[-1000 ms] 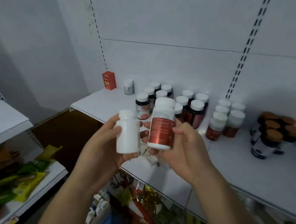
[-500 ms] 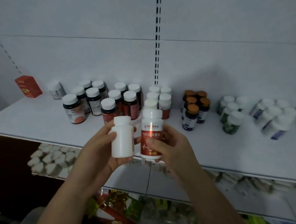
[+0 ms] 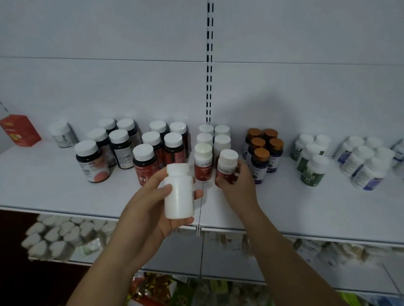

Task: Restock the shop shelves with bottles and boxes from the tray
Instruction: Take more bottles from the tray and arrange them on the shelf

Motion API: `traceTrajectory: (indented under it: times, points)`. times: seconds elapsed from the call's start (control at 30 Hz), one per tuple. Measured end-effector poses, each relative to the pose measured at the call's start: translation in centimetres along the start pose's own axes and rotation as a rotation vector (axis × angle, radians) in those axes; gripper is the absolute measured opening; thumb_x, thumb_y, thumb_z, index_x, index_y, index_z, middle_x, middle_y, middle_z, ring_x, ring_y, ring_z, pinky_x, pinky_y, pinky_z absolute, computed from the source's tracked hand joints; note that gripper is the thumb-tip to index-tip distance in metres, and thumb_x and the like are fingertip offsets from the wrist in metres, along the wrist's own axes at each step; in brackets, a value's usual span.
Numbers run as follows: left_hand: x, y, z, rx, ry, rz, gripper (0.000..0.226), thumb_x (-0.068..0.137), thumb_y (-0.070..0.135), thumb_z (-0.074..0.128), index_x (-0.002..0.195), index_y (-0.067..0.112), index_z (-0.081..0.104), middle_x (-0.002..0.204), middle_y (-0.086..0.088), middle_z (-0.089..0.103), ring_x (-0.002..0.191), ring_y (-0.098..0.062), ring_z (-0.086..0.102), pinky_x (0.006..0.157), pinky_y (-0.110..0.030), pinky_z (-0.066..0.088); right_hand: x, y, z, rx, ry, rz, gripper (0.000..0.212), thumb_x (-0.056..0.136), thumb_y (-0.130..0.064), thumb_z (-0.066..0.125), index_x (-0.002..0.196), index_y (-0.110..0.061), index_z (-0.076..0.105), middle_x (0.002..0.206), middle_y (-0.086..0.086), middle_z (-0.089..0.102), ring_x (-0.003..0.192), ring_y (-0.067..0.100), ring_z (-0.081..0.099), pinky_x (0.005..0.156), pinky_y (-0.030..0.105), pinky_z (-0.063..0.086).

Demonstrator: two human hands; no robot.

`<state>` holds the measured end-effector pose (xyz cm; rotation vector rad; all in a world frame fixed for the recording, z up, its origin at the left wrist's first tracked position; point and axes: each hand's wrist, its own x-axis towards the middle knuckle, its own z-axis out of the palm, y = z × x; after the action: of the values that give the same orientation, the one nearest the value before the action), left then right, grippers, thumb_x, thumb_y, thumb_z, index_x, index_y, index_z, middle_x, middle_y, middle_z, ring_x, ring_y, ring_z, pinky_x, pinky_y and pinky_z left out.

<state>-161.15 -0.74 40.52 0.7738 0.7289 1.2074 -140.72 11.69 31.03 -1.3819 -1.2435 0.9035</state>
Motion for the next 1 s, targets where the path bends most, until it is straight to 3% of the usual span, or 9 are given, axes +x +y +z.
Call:
traceTrajectory:
  times: [0.23, 0.43, 0.57, 0.63, 0.7, 0.73, 0.8, 0.9, 1.0]
  points:
    - [-0.1, 0.3, -0.7, -0.004, -0.038, -0.012, 0.057, 0.090, 0.018, 0.059, 0.146, 0.016, 0.056, 0.141, -0.020, 0.064, 0.124, -0.044, 0.066, 0.073, -0.043, 0.064, 1.3, 0.3, 1.4, 0.018, 0.059, -0.058, 0.060, 0.084, -0.012, 0.082, 0.133, -0.034, 0.054, 0.129, -0.006, 0.063, 0.117, 0.014, 0.063, 0.103, 0.045, 0.056]
    - [-0.2, 0.6, -1.3, -0.025, -0.067, -0.028, 0.056, 0.091, 0.018, 0.059, 0.147, 0.016, 0.055, 0.142, -0.020, 0.063, 0.127, -0.044, 0.064, 0.077, -0.045, 0.063, 1.6, 0.7, 1.7, 0.007, 0.108, -0.079, 0.063, 0.082, -0.015, 0.084, 0.128, -0.043, 0.051, 0.128, -0.008, 0.063, 0.117, 0.012, 0.063, 0.103, 0.047, 0.056]
    - [-0.3, 0.7, -1.6, -0.092, -0.127, -0.049, 0.055, 0.093, 0.017, 0.056, 0.149, 0.017, 0.055, 0.147, -0.023, 0.058, 0.130, -0.045, 0.061, 0.082, -0.046, 0.061, 0.4, 0.3, 1.6, -0.094, 0.129, -0.123, 0.068, 0.083, -0.017, 0.083, 0.139, -0.034, 0.048, 0.139, -0.004, 0.055, 0.129, 0.017, 0.053, 0.111, 0.046, 0.048]
    - [-0.4, 0.7, -1.7, -0.124, -0.151, -0.056, 0.057, 0.093, 0.015, 0.055, 0.150, 0.019, 0.055, 0.148, -0.024, 0.057, 0.129, -0.046, 0.060, 0.084, -0.046, 0.061, -1.4, -0.5, 1.5, -0.147, 0.131, -0.155, 0.067, 0.090, -0.016, 0.077, 0.148, -0.027, 0.045, 0.146, -0.001, 0.049, 0.134, 0.014, 0.045, 0.116, 0.038, 0.040]
    - [-0.7, 0.5, -1.6, -0.106, -0.148, -0.032, 0.056, 0.095, 0.014, 0.056, 0.151, 0.021, 0.054, 0.147, -0.021, 0.059, 0.130, -0.045, 0.060, 0.087, -0.047, 0.061, -4.4, -2.2, 1.0, -0.135, 0.130, -0.217, 0.056, 0.097, -0.014, 0.070, 0.147, -0.027, 0.047, 0.144, -0.005, 0.048, 0.129, 0.000, 0.046, 0.114, 0.025, 0.037]
    - [-0.8, 0.5, -1.5, -0.069, -0.129, -0.004, 0.055, 0.098, 0.012, 0.059, 0.151, 0.023, 0.053, 0.144, -0.018, 0.062, 0.131, -0.043, 0.061, 0.090, -0.048, 0.062, -5.9, -3.4, 0.8, -0.101, 0.125, -0.248, 0.046, 0.100, -0.015, 0.067, 0.142, -0.027, 0.052, 0.140, -0.008, 0.053, 0.125, -0.005, 0.049, 0.112, 0.023, 0.041]
    - [-1.1, 0.4, -1.0, 0.119, -0.053, 0.115, 0.057, 0.097, 0.007, 0.068, 0.149, 0.028, 0.055, 0.137, -0.008, 0.069, 0.127, -0.034, 0.066, 0.090, -0.046, 0.062, -8.6, -6.3, 0.2, 0.052, 0.029, -0.245, 0.026, 0.102, -0.024, 0.064, 0.128, -0.023, 0.065, 0.125, -0.009, 0.068, 0.118, 0.004, 0.063, 0.103, 0.033, 0.054]
    - [-1.2, 0.5, 0.1, 0.510, -0.004, 0.344, 0.065, 0.086, 0.006, 0.081, 0.142, 0.030, 0.059, 0.130, 0.001, 0.071, 0.119, -0.025, 0.070, 0.084, -0.045, 0.064, -11.3, -10.3, -0.3, 0.197, -0.248, -0.174, 0.048, 0.091, -0.044, 0.068, 0.132, -0.019, 0.066, 0.120, -0.001, 0.074, 0.111, 0.021, 0.072, 0.089, 0.045, 0.062]
    - [-1.0, 0.6, 1.0, 0.651, -0.020, 0.422, 0.071, 0.080, 0.007, 0.089, 0.141, 0.030, 0.060, 0.129, 0.006, 0.068, 0.119, -0.020, 0.066, 0.079, -0.043, 0.066, -11.7, -11.9, -0.5, 0.272, -0.269, -0.143, 0.048, 0.090, -0.033, 0.073, 0.135, -0.016, 0.065, 0.122, 0.007, 0.075, 0.112, 0.028, 0.072, 0.091, 0.049, 0.062]
